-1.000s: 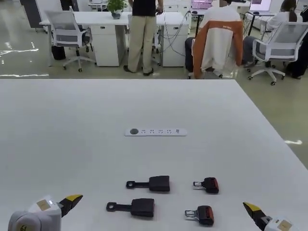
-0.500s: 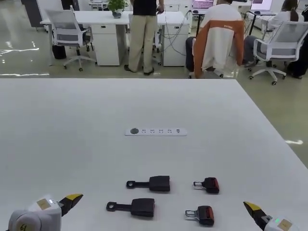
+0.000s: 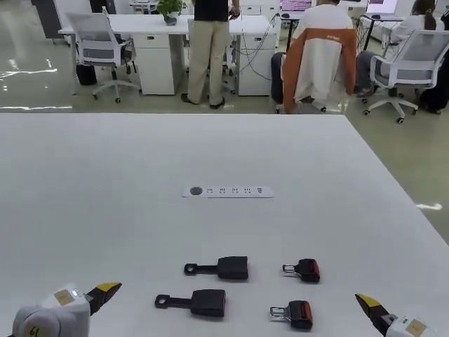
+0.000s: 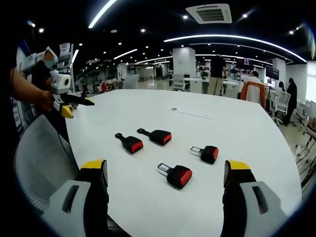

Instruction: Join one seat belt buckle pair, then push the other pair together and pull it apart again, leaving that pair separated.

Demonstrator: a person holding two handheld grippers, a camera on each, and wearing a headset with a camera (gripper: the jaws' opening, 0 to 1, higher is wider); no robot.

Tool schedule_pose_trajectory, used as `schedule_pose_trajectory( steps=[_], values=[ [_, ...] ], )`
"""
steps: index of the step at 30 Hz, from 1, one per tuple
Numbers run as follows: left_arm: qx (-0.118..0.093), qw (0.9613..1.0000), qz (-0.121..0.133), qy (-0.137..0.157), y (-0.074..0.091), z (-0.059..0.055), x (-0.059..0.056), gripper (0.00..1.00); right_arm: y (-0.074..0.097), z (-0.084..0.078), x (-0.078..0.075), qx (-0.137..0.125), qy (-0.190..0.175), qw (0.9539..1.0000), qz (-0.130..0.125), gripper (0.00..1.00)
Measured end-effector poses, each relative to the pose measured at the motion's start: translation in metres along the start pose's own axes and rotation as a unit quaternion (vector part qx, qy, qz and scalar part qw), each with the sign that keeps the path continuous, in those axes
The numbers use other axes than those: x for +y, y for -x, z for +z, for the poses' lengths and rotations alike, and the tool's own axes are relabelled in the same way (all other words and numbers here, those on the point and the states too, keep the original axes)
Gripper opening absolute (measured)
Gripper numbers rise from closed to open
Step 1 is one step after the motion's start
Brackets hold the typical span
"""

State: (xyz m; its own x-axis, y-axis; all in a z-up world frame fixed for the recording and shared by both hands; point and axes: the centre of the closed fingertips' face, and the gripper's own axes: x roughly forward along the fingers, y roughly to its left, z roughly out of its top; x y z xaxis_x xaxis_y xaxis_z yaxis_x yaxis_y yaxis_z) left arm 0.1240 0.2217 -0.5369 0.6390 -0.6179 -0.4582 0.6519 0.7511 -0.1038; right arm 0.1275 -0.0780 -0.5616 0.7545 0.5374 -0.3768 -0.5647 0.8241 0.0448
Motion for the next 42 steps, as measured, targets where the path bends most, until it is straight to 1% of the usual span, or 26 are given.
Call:
schedule_pose_trajectory(
  steps=[4,6,8,9,12,13,14,15,18,20,26,30,32,34,38,42],
  values=[
    [0.001,1.0000,-0.001,0.000,-0.002,-0.006,0.008,0.97,0.000,-0.001,0.000,0.001,0.000,1.0000,0.001,0.98],
    [0.002,1.0000,-0.001,0.000,-0.001,-0.004,0.005,0.97,0.000,-0.001,0.000,0.002,0.000,1.0000,0.001,0.97],
    [0.002,1.0000,-0.001,0.001,-0.001,-0.006,0.007,0.97,0.000,-0.002,0.000,0.003,-0.001,1.0000,0.001,0.97],
    [0.003,1.0000,-0.001,0.001,-0.001,-0.006,0.007,0.97,0.000,-0.002,0.000,0.004,0.000,1.0000,0.002,0.97],
    [0.004,1.0000,-0.002,0.000,-0.001,-0.003,0.001,0.97,-0.001,-0.002,0.000,0.005,0.000,1.0000,0.002,0.97],
    [0.004,1.0000,-0.003,0.000,-0.001,-0.004,0.002,0.97,-0.001,-0.002,0.000,0.005,0.000,1.0000,0.001,0.97],
    [0.004,1.0000,-0.003,0.000,-0.003,-0.009,0.008,0.97,-0.001,-0.002,0.000,0.005,0.000,1.0000,0.002,0.97],
    [0.004,1.0000,-0.003,-0.001,-0.003,-0.009,0.007,0.97,-0.002,-0.002,0.000,0.005,-0.001,1.0000,0.002,0.97],
    [0.006,1.0000,-0.004,-0.001,-0.003,-0.007,0.005,0.97,-0.002,-0.002,0.000,0.005,-0.002,1.0000,0.002,0.97],
    [0.007,1.0000,-0.004,-0.001,-0.002,-0.003,-0.001,0.97,-0.003,-0.004,0.001,0.006,-0.003,1.0000,0.003,0.97],
    [0.011,0.9999,-0.005,-0.004,-0.004,-0.008,0.007,0.97,-0.005,-0.010,0.001,0.011,-0.008,0.9999,0.004,0.97],
    [0.009,0.9999,-0.006,-0.004,-0.005,-0.006,0.007,0.96,-0.008,-0.008,0.002,0.009,-0.011,0.9999,0.008,0.97],
    [0.011,0.9999,-0.008,-0.009,-0.007,-0.007,0.006,0.95,-0.011,-0.009,0.001,0.009,-0.010,0.9999,0.008,0.97],
    [0.012,0.9999,-0.009,-0.007,-0.009,-0.008,0.006,0.95,-0.012,-0.008,0.002,0.009,-0.010,0.9999,0.009,0.97],
    [0.016,0.9997,-0.013,-0.010,-0.013,-0.009,0.002,0.95,-0.014,-0.008,0.002,0.010,-0.009,0.9998,0.011,0.97],
    [0.020,0.9996,-0.016,-0.012,-0.015,-0.009,0.001,0.95,-0.015,-0.009,0.001,0.011,-0.009,0.9998,0.012,0.97]
  ],
)
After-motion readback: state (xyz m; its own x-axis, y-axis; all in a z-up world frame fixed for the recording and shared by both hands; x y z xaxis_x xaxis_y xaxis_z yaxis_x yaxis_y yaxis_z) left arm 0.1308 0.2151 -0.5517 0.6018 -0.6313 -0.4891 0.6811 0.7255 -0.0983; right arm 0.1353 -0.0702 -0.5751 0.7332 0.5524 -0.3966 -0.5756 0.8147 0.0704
